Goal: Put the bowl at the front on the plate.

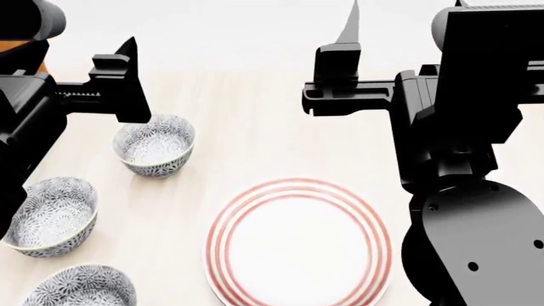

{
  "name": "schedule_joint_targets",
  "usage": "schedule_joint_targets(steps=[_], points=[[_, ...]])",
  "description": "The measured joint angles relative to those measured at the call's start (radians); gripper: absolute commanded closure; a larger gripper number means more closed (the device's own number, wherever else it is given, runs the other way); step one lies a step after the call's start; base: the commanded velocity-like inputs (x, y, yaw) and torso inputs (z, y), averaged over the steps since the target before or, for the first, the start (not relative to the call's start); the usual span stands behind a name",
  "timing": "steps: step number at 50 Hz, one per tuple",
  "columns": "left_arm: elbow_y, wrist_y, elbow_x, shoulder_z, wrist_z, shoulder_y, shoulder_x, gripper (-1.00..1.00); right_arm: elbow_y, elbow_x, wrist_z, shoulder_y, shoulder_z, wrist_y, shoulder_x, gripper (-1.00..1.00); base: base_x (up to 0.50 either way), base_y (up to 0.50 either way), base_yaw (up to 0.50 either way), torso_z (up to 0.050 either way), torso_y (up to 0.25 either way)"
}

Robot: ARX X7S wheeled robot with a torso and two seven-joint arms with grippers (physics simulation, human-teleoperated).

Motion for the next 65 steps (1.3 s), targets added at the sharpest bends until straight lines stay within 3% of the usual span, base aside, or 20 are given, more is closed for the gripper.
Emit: schedule_joint_targets(steps=[40,65], points=[[-0.012,0.011,-0.031,0.001,-0.025,0.006,-0.006,-1.0,-0.002,0.007,0.007,-0.007,-0.007,-0.028,0.011,-1.0,0.06,0.0,0.0,0.0,0.0],[-0.035,-0.176,-0.168,-0.12,-0.155,-0.027,0.048,-1.0,-0.005,0.006,0.001,-0.025,-0.013,-0.064,0.021,-1.0,0.0,0.0,0.0,0.0,0.0]])
